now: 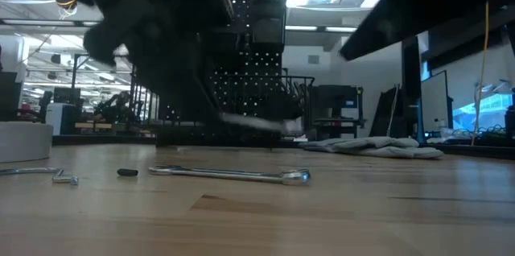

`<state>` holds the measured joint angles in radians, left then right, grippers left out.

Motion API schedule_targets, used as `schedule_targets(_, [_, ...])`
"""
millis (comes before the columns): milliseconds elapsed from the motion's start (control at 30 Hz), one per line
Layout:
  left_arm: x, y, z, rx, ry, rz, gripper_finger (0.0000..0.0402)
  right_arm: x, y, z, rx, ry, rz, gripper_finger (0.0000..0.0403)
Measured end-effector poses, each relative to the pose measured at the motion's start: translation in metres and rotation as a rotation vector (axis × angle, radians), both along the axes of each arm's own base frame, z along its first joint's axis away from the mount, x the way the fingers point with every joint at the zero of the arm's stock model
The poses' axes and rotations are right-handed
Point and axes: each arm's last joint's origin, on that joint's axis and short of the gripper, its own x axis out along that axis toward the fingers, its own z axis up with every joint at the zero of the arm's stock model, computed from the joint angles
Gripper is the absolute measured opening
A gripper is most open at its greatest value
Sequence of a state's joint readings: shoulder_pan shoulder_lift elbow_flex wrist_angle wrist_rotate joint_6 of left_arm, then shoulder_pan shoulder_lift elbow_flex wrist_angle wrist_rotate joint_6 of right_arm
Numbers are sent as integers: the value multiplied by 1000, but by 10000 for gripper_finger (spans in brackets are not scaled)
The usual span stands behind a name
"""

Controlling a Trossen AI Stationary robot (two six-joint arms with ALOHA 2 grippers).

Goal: Hang tools onto peg board
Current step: Hang the wrench on the peg board

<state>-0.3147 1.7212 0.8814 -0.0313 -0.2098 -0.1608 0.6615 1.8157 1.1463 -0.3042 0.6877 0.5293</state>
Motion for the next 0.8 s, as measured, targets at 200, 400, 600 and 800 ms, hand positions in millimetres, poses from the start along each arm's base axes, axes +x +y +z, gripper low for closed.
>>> schedule_targets(200, [-26, -9, 43, 100, -86, 86, 90, -15, 6, 13, -87, -66, -40, 14])
schedule_targets(400, [-70, -9, 86, 237, -160, 234, 90, -15, 4, 13, -112, -66, -54, 14])
schedule_targets(600, [-109, 6, 114, 370, -245, 420, 90, -14, -3, 12, -164, -66, -88, 14])
schedule_targets(800, [-131, 23, 117, 537, -265, 593, 90, -8, -17, 11, -201, -28, -128, 14])
